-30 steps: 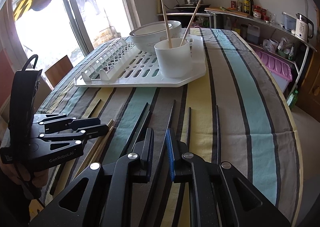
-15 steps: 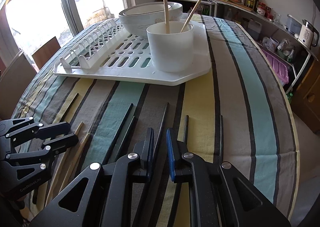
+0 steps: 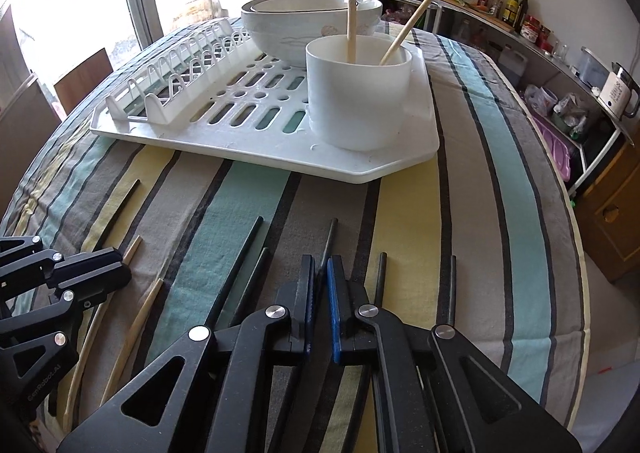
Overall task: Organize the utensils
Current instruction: 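Grasp a wooden chopstick with the left tool while the right tool grasps a black chopstick, then carry the wooden chopstick over the white cup while the right tool brings the black chopstick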
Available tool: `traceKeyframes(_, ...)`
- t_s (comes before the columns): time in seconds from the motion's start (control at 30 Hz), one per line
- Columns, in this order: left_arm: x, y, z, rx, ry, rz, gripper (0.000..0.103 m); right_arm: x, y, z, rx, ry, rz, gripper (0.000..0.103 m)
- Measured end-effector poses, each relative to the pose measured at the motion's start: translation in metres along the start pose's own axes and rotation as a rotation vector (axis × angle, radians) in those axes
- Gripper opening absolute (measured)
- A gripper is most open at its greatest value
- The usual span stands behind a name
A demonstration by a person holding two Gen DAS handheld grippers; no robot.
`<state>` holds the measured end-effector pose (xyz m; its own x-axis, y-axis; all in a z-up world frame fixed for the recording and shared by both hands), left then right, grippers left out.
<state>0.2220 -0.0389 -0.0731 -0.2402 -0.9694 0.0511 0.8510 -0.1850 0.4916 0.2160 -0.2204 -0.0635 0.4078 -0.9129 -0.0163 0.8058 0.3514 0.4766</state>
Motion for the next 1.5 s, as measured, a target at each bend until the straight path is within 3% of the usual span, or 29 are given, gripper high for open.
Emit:
traceKeyframes(0.3,-0.003,0.013,0.023,0.052,-0.058,0.043,0.005,0.002,0.003,0.037,0.109,0.069,-0.034,0.005)
traceKeyframes(0.9,-0.006,0.063,0.138,0.319,-0.066,0.015,0.005,0.013,0.025,0.166,0.45,0.111,-0.074,0.004)
traceKeyframes(1.27,-0.006,0.06,0.154,0.355,-0.076,0.017,0.005,0.012,0.021,0.179,0.491,0.11,-0.078,0.004)
traceKeyframes(1.5,-0.009,0.074,0.158,0.373,-0.103,0.026,0.005,0.018,0.024,0.188,0.517,0.108,-0.081,0.004)
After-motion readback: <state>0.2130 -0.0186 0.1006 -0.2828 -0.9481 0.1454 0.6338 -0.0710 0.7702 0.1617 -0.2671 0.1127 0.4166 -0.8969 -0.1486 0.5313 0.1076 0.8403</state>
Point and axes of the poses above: each gripper's, at about its wrist camera, not at the fingertips, and z roughly against the way its jaws point, x to its right, y to its top, the point moved 5 cm from there along -z, roughly the way its jaws point, and after that the axes turned 5 degrees about -x, right-handed, at the moved point
